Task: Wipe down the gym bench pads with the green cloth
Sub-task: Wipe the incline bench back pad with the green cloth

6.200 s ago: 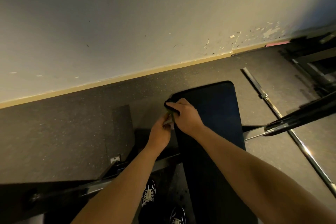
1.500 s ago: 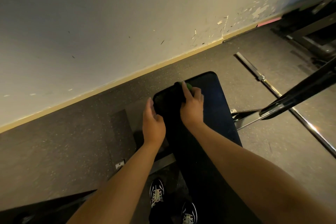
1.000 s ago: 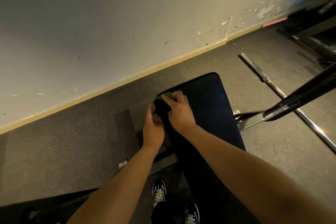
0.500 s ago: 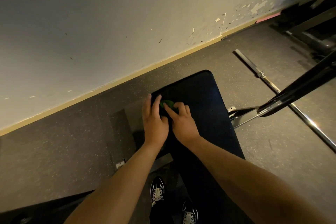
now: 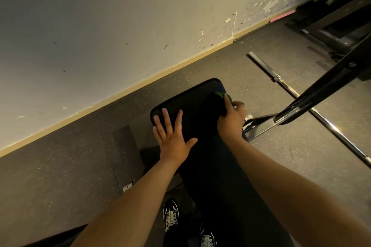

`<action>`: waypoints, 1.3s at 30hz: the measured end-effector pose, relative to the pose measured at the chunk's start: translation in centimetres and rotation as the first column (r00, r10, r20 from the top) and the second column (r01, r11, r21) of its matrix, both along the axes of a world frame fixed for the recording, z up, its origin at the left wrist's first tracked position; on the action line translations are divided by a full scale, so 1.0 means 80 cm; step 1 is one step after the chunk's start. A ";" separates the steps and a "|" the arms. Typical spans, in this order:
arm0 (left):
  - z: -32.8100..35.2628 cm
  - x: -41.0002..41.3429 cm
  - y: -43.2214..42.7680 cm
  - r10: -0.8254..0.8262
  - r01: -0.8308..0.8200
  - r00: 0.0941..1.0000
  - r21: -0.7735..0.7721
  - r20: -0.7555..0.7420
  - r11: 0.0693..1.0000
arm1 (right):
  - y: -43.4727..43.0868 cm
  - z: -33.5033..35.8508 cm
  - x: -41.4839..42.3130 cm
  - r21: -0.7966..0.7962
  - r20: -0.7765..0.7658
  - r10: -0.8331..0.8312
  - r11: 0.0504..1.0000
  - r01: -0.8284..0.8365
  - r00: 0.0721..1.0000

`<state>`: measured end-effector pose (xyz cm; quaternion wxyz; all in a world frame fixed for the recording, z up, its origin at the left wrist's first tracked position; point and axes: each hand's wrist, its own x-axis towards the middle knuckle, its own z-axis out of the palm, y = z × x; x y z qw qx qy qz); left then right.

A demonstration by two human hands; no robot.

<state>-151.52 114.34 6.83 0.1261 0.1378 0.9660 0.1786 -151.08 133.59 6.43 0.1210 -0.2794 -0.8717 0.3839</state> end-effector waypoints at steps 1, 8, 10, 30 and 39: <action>-0.001 0.000 0.003 0.011 -0.011 1.000 -0.012 -0.001 1.000 | -0.012 0.004 0.002 -0.020 0.002 0.016 1.000 -0.016 1.000; -0.005 0.005 0.007 0.026 -0.026 1.000 -0.079 -0.002 0.997 | -0.061 0.004 0.026 0.210 0.035 0.512 0.836 -0.508 0.858; -0.005 0.005 0.004 0.020 -0.020 1.000 -0.044 0.006 0.999 | -0.039 -0.001 0.018 0.283 0.024 0.455 0.851 -0.443 0.890; -0.007 0.007 0.010 0.051 -0.052 0.996 0.011 0.072 0.999 | -0.051 -0.016 0.060 0.138 0.102 0.383 0.908 -0.394 0.918; -0.008 0.007 0.007 0.031 -0.031 0.998 0.012 0.059 0.999 | 0.022 -0.010 0.024 0.039 0.030 0.017 0.999 -0.018 0.999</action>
